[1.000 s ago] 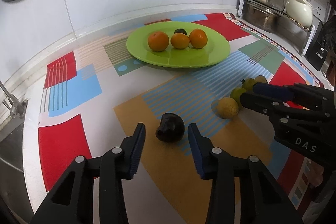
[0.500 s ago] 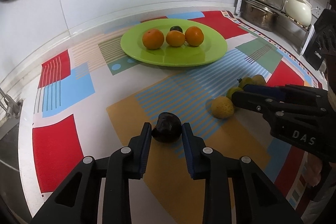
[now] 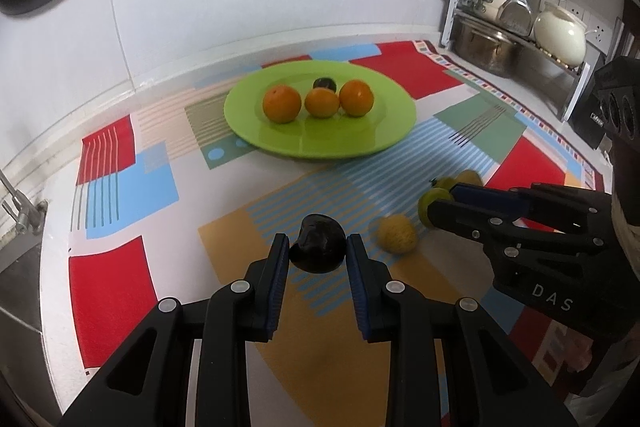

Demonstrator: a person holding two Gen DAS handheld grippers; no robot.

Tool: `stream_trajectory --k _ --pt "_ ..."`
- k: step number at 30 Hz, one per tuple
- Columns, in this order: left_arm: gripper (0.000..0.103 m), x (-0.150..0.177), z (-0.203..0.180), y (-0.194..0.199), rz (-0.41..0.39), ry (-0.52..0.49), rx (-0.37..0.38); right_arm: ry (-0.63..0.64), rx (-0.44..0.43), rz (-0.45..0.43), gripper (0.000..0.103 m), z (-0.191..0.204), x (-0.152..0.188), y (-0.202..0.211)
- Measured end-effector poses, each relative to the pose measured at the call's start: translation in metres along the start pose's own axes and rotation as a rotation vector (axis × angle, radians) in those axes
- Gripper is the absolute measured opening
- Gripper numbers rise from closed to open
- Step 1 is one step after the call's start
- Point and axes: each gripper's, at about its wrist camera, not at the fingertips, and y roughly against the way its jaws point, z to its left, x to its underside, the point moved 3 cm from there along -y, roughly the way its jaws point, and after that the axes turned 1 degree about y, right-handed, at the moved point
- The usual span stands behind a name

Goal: Organize fruits
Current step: 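Lift the plum and green citrus and carry both toward the green plate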

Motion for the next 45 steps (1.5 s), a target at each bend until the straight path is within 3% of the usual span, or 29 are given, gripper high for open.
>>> stream_trajectory --k 14,29,45 --pt "0.029 -0.017 -0.011 0.03 -0.052 0.006 0.017 0.024 0.001 -0.085 0.025 0.006 -0.022 0.038" --pt "0.029 -0.044 -0.036 0.05 -0.131 0.074 -0.079 0.113 -0.081 -0.126 0.025 -0.01 -0.047 0.061" --pt "0.029 -0.089 -0.052 0.051 -0.197 0.087 -0.099 0.147 -0.136 -0.155 0.026 -0.036 -0.084 0.071"
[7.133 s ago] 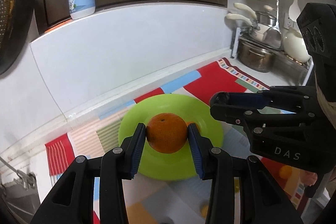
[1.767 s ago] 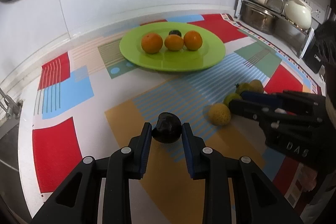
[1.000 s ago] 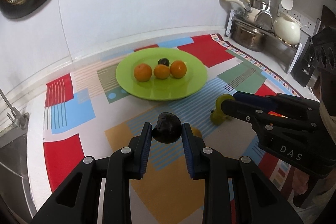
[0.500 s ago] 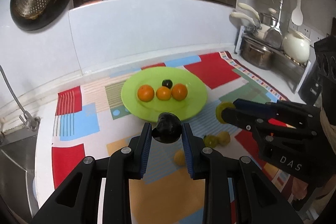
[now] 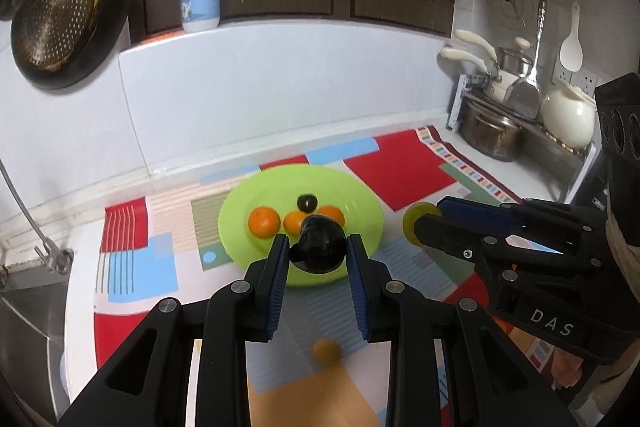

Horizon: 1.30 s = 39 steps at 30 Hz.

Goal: Organize fruits
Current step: 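Lift the plum and green citrus and carry both toward the green plate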

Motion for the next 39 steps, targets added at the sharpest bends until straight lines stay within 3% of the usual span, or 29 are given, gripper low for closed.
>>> stream_trajectory --k 14,26,39 --pt "0.029 -0.049 0.016 -0.035 0.007 0.002 -0.016 0.055 0.016 -0.017 0.026 -0.018 -0.052 -0.026" --pt "0.029 -0.074 0.036 -0.09 0.09 0.014 -0.011 0.066 0.044 0.076 0.026 -0.038 -0.071 -0.086" --pt "0.029 -0.07 0.057 -0.165 0.207 0.076 0.014 0.021 0.037 0.216 0.026 -0.061 -0.069 -0.157"
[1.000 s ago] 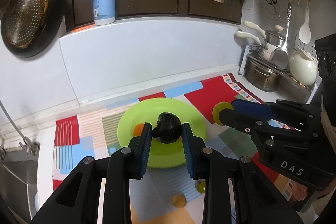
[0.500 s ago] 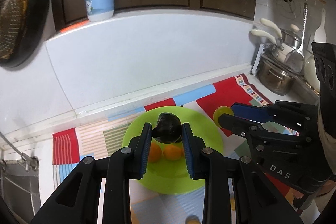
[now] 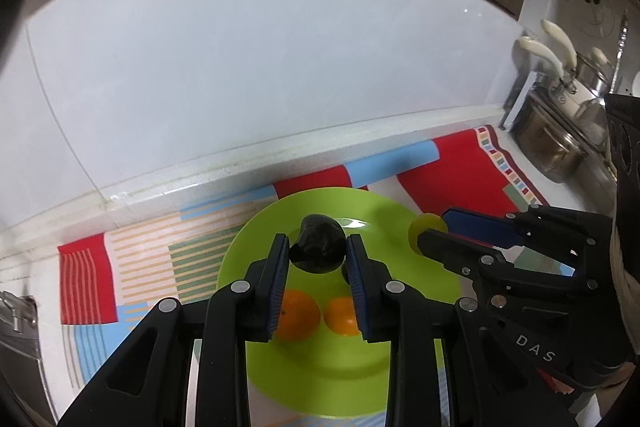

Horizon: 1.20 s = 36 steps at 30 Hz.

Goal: Organize fruits
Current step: 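Lift the plum and green citrus and carry both toward the green plate, then lower the plum and green citrus onto the green plate and open both grippers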

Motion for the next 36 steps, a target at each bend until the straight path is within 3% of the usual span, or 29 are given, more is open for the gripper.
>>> stream_trajectory --k 12,15,17,19,26,29,36 --pt "0.03 -0.003 0.003 -0.029 0.05 -0.01 -0.006 -0.007 0.004 0.035 0.026 -0.01 -0.001 -0.031" --pt "0.039 -0.004 0.002 -0.026 0.038 -0.019 -0.022 -0.014 0.014 0.038 0.027 -0.012 -0.002 -0.032" --pt "0.04 -0.003 0.002 -0.02 0.028 -0.025 -0.03 -0.018 0.014 0.044 0.027 -0.013 -0.001 -0.032" --pt "0.04 -0.003 0.002 -0.014 0.024 -0.031 -0.043 -0.021 0.017 0.045 0.036 -0.014 -0.001 -0.029" --pt "0.046 0.006 -0.005 0.027 -0.033 -0.043 -0.075 -0.018 0.047 -0.012 0.036 -0.013 0.001 0.003" --pt "0.048 0.011 -0.011 0.045 -0.06 -0.045 -0.077 -0.013 0.053 -0.049 0.043 -0.009 0.003 0.024" --pt "0.055 0.024 -0.022 0.089 -0.128 -0.063 -0.095 -0.025 0.055 -0.11 0.045 0.003 0.017 0.068"
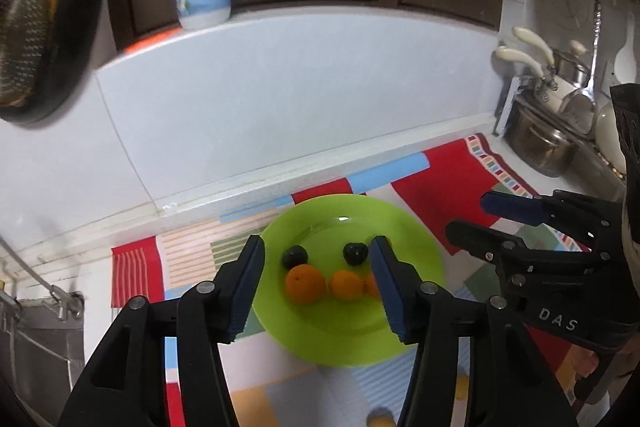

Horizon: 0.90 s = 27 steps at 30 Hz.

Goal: Organize fruits
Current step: 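Lower the plum and green citrus onto the green plate and open both grippers, then withdraw both grippers from the plate toward the remaining fruit on the cloth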

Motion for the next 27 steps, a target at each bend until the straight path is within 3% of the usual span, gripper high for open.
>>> stream_trajectory --k 2,8,11,16,27 --pt "0.058 0.004 -0.001 0.013 -0.015 0.002 0.002 -0.003 0.01 -0.019 0.051 0.004 0.005 0.015" --pt "0.064 0.018 -0.008 0.044 -0.057 -0.015 -0.004 0.011 0.04 -0.076 0.051 0.014 0.019 0.05" --pt "0.07 0.025 -0.008 0.059 -0.079 -0.007 -0.003 0.003 0.049 -0.097 0.059 0.018 0.027 0.064" --pt "0.07 0.042 -0.01 0.075 -0.075 -0.009 0.021 0.001 0.07 -0.126 0.06 0.026 0.042 0.084" --pt "0.073 0.08 -0.018 0.092 -0.06 -0.053 -0.033 0.004 0.059 -0.083 0.06 0.036 0.077 0.095"
